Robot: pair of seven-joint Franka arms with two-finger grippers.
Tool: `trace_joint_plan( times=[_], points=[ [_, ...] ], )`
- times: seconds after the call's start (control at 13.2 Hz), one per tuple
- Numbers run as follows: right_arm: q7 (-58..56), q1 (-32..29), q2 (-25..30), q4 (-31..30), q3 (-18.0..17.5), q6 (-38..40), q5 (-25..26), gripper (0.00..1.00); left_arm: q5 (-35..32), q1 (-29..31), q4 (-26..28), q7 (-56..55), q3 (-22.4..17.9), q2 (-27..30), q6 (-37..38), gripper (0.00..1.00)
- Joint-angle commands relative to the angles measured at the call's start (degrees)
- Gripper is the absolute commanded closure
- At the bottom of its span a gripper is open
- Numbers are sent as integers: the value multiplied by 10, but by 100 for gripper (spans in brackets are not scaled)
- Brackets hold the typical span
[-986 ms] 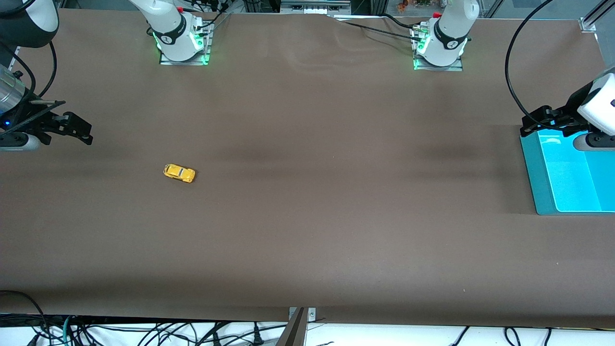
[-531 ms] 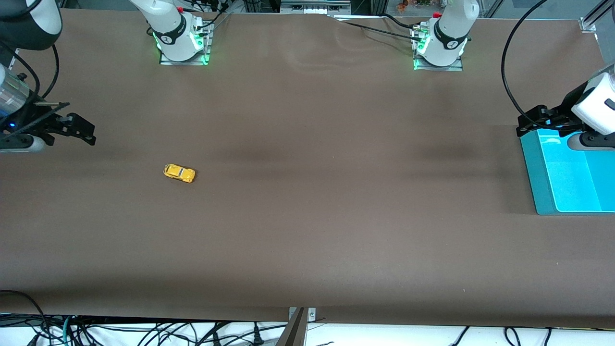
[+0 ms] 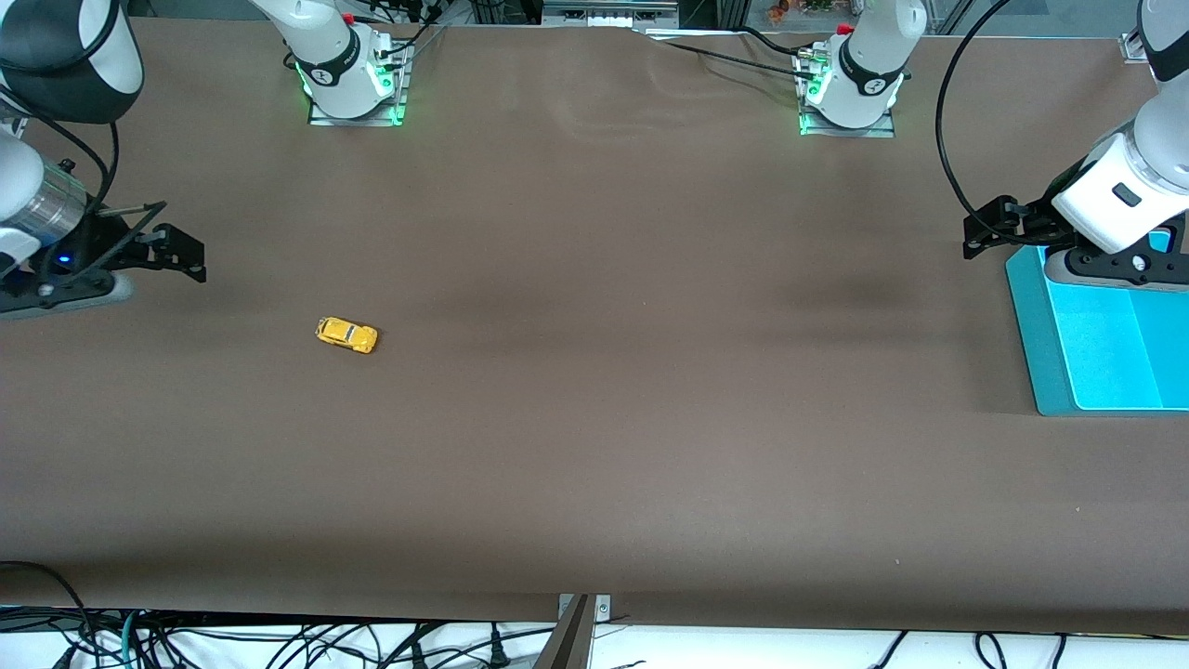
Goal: Wind and store yellow beetle car
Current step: 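Lower the right gripper down over the yellow beetle car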
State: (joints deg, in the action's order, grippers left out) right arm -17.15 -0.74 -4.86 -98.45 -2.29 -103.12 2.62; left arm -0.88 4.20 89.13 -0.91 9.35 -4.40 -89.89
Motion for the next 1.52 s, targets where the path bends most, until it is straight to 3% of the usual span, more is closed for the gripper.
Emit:
trace_joint_plan(
  times=[0.0, 0.38, 0.61, 1.14, 1.44],
  points=[
    [-92, 14, -7, -13, 0, -1, 3, 0, 11, -3, -18, 7, 1, -6, 12, 0],
    [-283, 21, -9, -90, -3, -83, 2, 0, 9, -2, -18, 7, 0, -6, 12, 0],
    [-411, 21, -38, -127, -15, -137, -2, 0, 8, -2, -18, 6, 0, -6, 12, 0],
    [-500, 21, -44, -284, -42, -344, 0, 0, 6, -2, -18, 6, -1, -5, 13, 0],
    [-576, 21, -76, -312, -46, -418, 2, 0, 5, -1, -18, 6, -1, -5, 13, 0]
  ],
)
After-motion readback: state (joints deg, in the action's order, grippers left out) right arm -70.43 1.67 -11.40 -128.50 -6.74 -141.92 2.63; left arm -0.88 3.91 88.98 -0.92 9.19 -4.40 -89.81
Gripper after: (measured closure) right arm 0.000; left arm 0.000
